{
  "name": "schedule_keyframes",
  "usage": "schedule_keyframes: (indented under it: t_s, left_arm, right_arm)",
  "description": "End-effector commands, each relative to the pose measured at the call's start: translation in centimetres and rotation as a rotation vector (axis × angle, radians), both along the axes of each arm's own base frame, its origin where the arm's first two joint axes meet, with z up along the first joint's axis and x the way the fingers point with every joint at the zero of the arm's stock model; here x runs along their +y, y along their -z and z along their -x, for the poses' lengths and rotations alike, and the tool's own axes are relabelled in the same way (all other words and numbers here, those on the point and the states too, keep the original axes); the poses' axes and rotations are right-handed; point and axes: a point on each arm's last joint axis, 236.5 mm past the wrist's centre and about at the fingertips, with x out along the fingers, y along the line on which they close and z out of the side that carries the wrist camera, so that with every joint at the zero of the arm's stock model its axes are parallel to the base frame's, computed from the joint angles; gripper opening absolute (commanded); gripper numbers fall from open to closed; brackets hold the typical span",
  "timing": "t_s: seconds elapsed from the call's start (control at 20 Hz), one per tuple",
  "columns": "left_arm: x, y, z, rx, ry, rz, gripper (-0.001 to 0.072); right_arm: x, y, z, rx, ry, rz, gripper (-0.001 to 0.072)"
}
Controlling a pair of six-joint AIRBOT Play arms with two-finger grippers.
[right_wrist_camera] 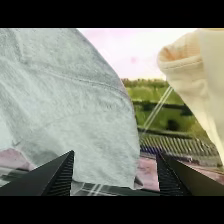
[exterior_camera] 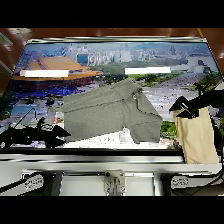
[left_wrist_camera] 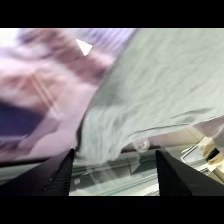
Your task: Fold the shirts.
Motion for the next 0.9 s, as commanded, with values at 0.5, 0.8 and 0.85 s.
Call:
schedule_keyframes:
  t_s: [0.5, 0.8, 0.85]
  left_arm:
    - [-1.3, -0.3, -1.8, -0.078, 0.003, -0.007, 0.0041]
    - [-1.2, -1.3, -2.3, -0.122, 0.003, -0.02, 0.0041]
    - [-1.2, -1.4, -2.3, -0.13, 0.007, -0.022, 0.0041]
  right_arm:
    - [0.1, 5.2, 0.3, -0.048, 0.019, 0.038, 0.062]
    - [4.7, 8.7, 1.1, 0.025, -0.14, 0.008, 0.0604]
    - [5.2, 9.3, 1.5, 0.042, -0.161, 0.007, 0.0603]
